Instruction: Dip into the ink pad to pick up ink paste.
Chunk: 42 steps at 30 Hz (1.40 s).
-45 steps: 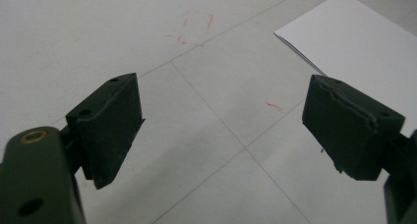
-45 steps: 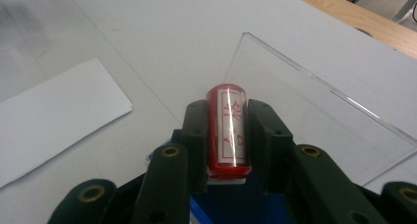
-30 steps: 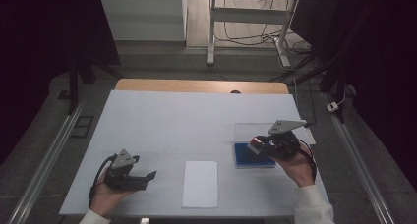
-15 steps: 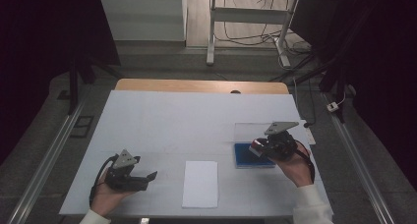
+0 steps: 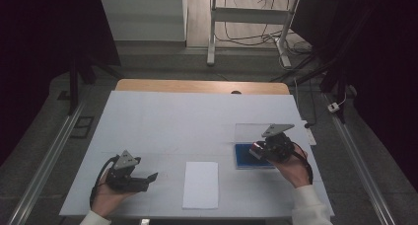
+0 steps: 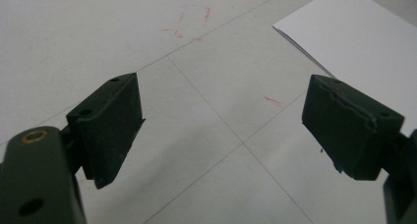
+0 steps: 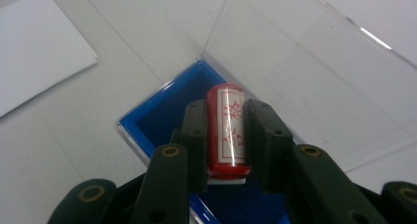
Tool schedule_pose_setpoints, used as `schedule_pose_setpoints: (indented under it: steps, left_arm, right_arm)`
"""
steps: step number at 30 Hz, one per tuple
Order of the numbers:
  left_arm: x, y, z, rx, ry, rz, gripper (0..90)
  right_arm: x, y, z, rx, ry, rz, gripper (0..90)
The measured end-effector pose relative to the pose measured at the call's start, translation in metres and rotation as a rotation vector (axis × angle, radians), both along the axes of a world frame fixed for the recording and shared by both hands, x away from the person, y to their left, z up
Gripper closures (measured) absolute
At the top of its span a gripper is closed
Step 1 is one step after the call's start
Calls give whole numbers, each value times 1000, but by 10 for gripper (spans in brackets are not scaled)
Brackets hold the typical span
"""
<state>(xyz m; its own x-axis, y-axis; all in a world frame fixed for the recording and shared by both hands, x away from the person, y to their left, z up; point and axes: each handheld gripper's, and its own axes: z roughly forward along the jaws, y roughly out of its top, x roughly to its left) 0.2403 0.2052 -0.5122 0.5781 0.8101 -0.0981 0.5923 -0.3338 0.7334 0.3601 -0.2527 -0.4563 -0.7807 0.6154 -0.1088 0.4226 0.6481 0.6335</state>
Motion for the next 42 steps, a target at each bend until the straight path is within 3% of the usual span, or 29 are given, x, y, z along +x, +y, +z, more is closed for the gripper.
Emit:
schedule_pose_setpoints:
  steps: [19, 42]
  left_arm:
    - [0, 0, 0, 5, 0, -2, 163]
    - [1, 0, -1, 18, -1, -6, 170]
  right_arm:
    - [2, 5, -10, -52, -3, -8, 698]
    - [2, 6, -11, -56, 0, -26, 700]
